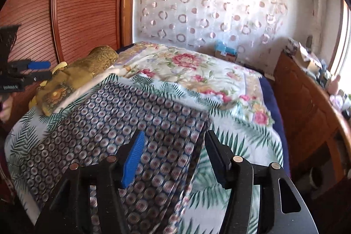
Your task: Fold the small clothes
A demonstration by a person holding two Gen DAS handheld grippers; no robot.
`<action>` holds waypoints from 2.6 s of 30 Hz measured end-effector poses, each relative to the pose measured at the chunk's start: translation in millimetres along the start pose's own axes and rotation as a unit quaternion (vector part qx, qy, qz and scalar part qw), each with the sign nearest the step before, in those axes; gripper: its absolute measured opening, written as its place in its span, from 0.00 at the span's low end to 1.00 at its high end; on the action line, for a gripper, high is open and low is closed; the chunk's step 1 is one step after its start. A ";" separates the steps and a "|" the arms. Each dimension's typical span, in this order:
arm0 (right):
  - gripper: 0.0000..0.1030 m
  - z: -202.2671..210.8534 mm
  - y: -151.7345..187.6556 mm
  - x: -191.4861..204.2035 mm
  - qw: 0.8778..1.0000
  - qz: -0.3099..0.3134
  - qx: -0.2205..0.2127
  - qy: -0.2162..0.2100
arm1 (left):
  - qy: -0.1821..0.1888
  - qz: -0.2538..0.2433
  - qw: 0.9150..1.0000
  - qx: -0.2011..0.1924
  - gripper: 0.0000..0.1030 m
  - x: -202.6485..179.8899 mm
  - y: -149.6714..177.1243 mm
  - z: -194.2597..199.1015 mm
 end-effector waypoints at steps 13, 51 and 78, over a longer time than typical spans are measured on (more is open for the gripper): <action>0.57 8.5 71.0 -17.8 0.998 -0.036 0.051 -0.032 | 0.000 0.009 0.999 0.041 0.63 -16.8 67.2 -17.2; 0.55 25.8 139.8 -2.1 0.991 -0.078 0.088 -0.062 | 0.104 0.034 0.992 0.070 0.36 -39.6 151.0 4.3; 0.04 58.3 77.0 -23.0 0.990 -0.095 -0.045 -0.097 | 0.143 0.060 0.984 -0.091 0.00 -30.0 29.0 54.7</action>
Point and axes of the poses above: each gripper's, at about its wrist camera, not at the fingertips, and z roughly against the way its jaws point, x to its left, y to its underside, the point moved 2 cm from there along -z, roughly the way its jaws point, and after that the axes turned 13 degrees about x, right-handed, at the moved point
